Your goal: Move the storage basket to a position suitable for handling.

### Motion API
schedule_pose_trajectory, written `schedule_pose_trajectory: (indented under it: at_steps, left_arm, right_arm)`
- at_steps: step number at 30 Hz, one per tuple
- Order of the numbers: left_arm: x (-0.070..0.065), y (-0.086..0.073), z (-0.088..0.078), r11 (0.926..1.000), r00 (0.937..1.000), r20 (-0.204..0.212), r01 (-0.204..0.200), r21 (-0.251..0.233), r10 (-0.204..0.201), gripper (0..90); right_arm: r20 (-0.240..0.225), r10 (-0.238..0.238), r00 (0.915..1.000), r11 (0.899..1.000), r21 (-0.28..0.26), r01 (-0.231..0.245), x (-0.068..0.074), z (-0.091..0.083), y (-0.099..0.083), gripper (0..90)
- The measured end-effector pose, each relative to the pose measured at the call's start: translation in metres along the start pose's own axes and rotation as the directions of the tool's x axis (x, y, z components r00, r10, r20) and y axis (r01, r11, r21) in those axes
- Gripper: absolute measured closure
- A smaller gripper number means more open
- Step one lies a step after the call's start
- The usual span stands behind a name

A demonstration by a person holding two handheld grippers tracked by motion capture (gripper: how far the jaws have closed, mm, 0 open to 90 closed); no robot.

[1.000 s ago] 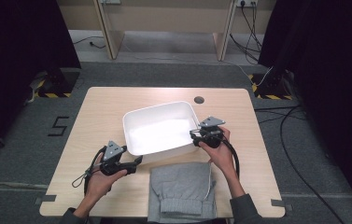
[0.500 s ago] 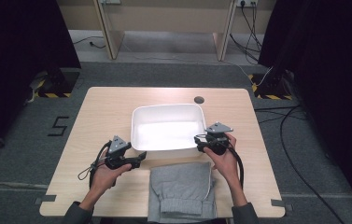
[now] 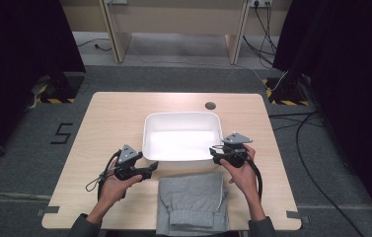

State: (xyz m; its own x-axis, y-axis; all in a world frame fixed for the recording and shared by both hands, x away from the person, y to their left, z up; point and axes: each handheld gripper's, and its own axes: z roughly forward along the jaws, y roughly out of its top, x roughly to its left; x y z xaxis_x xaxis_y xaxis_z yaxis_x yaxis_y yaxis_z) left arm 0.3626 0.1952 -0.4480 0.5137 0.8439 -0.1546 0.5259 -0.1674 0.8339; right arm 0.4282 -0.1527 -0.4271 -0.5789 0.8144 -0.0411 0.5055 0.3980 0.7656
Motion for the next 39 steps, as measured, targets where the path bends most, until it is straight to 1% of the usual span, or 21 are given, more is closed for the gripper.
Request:
schedule_pose_trajectory:
  at_steps: [5,7,14,16,18,19,20,21,22,23,24,26,27,28,31,32,34,35,37,38,39]
  left_arm:
    - [-0.006,0.0,0.001,0.9999,0.9999,0.01,-0.011,0.0,0.011,25.9]
    - [-0.007,0.0,0.001,0.9999,0.9998,0.015,-0.015,-0.003,0.015,25.7]
    - [-0.003,-0.003,0.003,0.9999,0.9994,0.033,-0.005,-0.01,0.006,26.5]
    - [-0.003,-0.004,0.002,1.0,0.9993,0.037,-0.006,-0.007,0.006,26.6]
    - [-0.003,-0.008,0.0,0.9999,0.999,0.043,-0.012,-0.001,0.013,25.7]
    - [-0.002,-0.01,-0.002,0.9999,0.999,0.042,-0.012,0.001,0.012,24.7]
    - [-0.001,-0.012,-0.004,0.9999,0.9991,0.041,-0.01,0.003,0.01,24.1]
    - [-0.001,-0.012,-0.004,0.9999,0.9991,0.041,-0.01,0.003,0.01,23.9]
    - [0.003,-0.018,-0.01,0.9999,0.9993,0.038,0.0,0.013,0.0,23.8]
    - [0.005,-0.02,-0.012,0.9998,0.9992,0.039,0.003,0.019,-0.004,23.6]
    - [0.008,-0.023,-0.016,0.9996,0.9992,0.039,0.008,0.027,-0.009,23.6]
    - [0.013,-0.028,-0.02,0.9989,0.9986,0.036,0.036,0.031,-0.037,23.5]
    - [0.014,-0.029,-0.022,0.9986,0.9983,0.037,0.043,0.031,-0.045,23.6]
    - [0.014,-0.03,-0.024,0.9985,0.9984,0.036,0.043,0.035,-0.044,23.5]
    - [0.012,-0.035,-0.028,0.9981,0.9976,0.051,0.045,0.043,-0.047,23.2]
    - [0.011,-0.036,-0.029,0.998,0.9974,0.056,0.044,0.044,-0.046,23.1]
    - [0.006,-0.042,-0.035,0.9989,0.9978,0.054,0.037,0.028,-0.039,23.1]
    - [0.005,-0.045,-0.038,0.9991,0.9978,0.056,0.035,0.024,-0.037,23.2]
    - [0.002,-0.052,-0.049,0.9987,0.997,0.059,0.05,0.014,-0.05,23.1]
    - [0.001,-0.054,-0.05,0.9985,0.9968,0.059,0.053,0.013,-0.053,23.1]
    - [0.0,-0.057,-0.053,0.9985,0.9967,0.06,0.053,0.014,-0.053,23.0]
  right_arm:
    - [0.004,-0.003,1.0,1.0,0.005,0.003,-0.003,-0.006,-0.004,38.4]
    - [0.004,0.007,1.0,1.0,0.004,-0.007,-0.004,-0.007,-0.005,38.4]
    - [0.002,0.008,1.0,1.0,-0.003,-0.008,-0.005,-0.007,-0.006,38.1]
    - [0.001,0.012,0.9999,1.0,-0.012,-0.012,-0.006,-0.007,-0.007,36.8]
    - [0.014,0.007,0.9999,1.0,-0.016,-0.007,-0.007,-0.009,-0.007,34.8]
    - [0.018,0.012,0.9998,1.0,-0.017,-0.012,-0.008,-0.011,-0.006,30.8]
    - [0.01,0.02,0.9998,0.999,-0.029,-0.019,-0.01,-0.015,-0.006,30.1]
    - [0.01,0.02,0.9998,0.999,-0.029,-0.019,-0.01,-0.015,-0.006,30.1]
    - [-0.01,0.046,0.9989,0.998,-0.052,-0.046,-0.013,-0.022,-0.006,30.0]
    - [-0.016,0.052,0.9985,0.997,-0.057,-0.053,-0.014,-0.026,-0.006,29.8]
    - [-0.018,0.059,0.9981,0.996,-0.063,-0.06,-0.015,-0.028,-0.007,29.7]
    - [-0.016,0.067,0.9976,0.995,-0.072,-0.068,-0.018,-0.036,-0.009,29.5]
    - [-0.016,0.068,0.9975,0.995,-0.073,-0.069,-0.02,-0.039,-0.01,29.5]
    - [-0.013,0.071,0.9974,0.995,-0.07,-0.072,-0.021,-0.043,-0.013,29.4]
    - [-0.014,0.08,0.9967,0.994,-0.076,-0.081,-0.024,-0.049,-0.021,29.3]
    - [-0.016,0.085,0.9962,0.994,-0.067,-0.086,-0.025,-0.053,-0.025,29.2]
    - [-0.013,0.088,0.996,0.994,-0.063,-0.089,-0.027,-0.057,-0.03,29.2]
    - [-0.013,0.094,0.9955,0.993,-0.068,-0.095,-0.028,-0.06,-0.032,29.0]
    - [-0.024,0.104,0.9943,0.991,-0.085,-0.106,-0.03,-0.067,-0.034,29.0]
    - [-0.031,0.108,0.9936,0.989,-0.095,-0.111,-0.031,-0.071,-0.036,28.9]
    - [-0.031,0.111,0.9934,0.989,-0.092,-0.113,-0.03,-0.072,-0.037,28.8]
